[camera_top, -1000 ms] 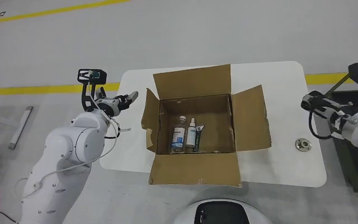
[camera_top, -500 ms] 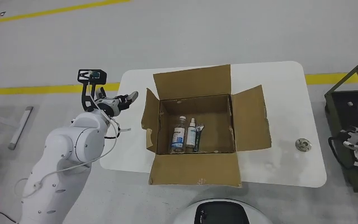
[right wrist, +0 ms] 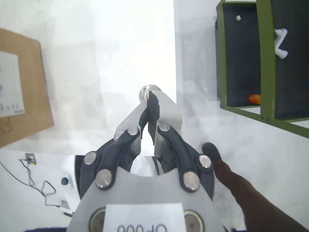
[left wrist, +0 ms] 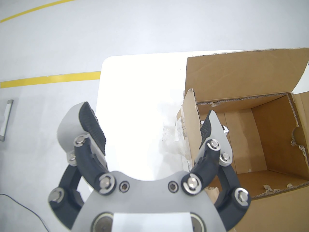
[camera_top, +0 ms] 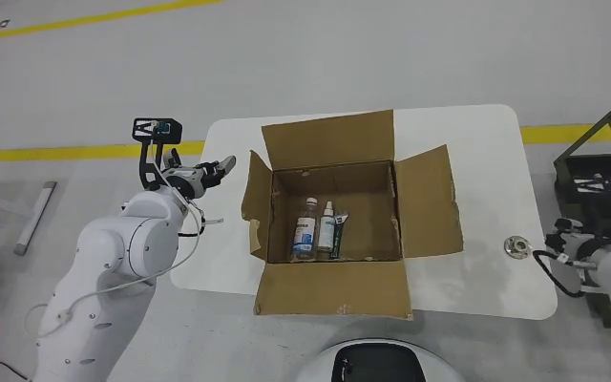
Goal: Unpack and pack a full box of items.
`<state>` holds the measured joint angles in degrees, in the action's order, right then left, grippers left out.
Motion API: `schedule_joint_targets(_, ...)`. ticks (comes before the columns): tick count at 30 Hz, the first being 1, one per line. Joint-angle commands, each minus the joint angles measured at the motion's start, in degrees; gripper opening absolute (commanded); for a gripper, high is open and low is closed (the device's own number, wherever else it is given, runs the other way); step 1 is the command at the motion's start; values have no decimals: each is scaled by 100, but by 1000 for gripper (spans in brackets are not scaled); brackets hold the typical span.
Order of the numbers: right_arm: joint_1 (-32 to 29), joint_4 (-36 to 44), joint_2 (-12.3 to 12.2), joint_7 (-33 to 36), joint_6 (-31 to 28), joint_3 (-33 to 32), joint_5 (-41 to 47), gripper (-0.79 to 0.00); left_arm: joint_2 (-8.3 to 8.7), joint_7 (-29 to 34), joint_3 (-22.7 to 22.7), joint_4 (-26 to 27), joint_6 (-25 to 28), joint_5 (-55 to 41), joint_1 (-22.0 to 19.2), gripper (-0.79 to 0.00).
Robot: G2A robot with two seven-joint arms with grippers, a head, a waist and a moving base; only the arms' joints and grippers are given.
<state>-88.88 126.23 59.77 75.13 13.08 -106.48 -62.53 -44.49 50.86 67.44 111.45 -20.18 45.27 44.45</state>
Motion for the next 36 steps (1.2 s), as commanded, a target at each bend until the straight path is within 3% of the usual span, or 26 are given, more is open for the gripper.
schedule_joint_targets(1, 128, -248, -32, 225, -348, 112, -225, -785, 0, 0, 0, 0, 0, 0, 0, 0)
schedule_joint_targets(6, 666, -772, -90, 709, -992, 563, -538, -785, 0, 0, 0, 0, 0, 0, 0, 0)
schedule_joint_targets(10, 1089, -1195, -103, 775, -1138, 887, -789, -785, 0, 0, 0, 0, 0, 0, 0, 0)
schedule_joint_targets(12, 1284, -1364, -103, 808, -1221, 1049, -824, -677, 0, 0, 0, 0, 0, 0, 0, 0)
schedule_joint_targets(14, 1450, -1466, -101, 838, -1220, 1162, -899, -514, 0, 0, 0, 0, 0, 0, 0, 0)
schedule_joint_targets(17, 1599, -1626, -86, 861, -1118, 1251, -779, -465, 0, 0, 0, 0, 0, 0, 0, 0)
schedule_joint_targets(29, 1624, -2237, -86, 604, -989, 1116, -567, -477, 0, 0, 0, 0, 0, 0, 0, 0)
schedule_joint_targets(36, 1501, -2388, -73, 434, -957, 955, -1, -465, 0, 0, 0, 0, 0, 0, 0, 0)
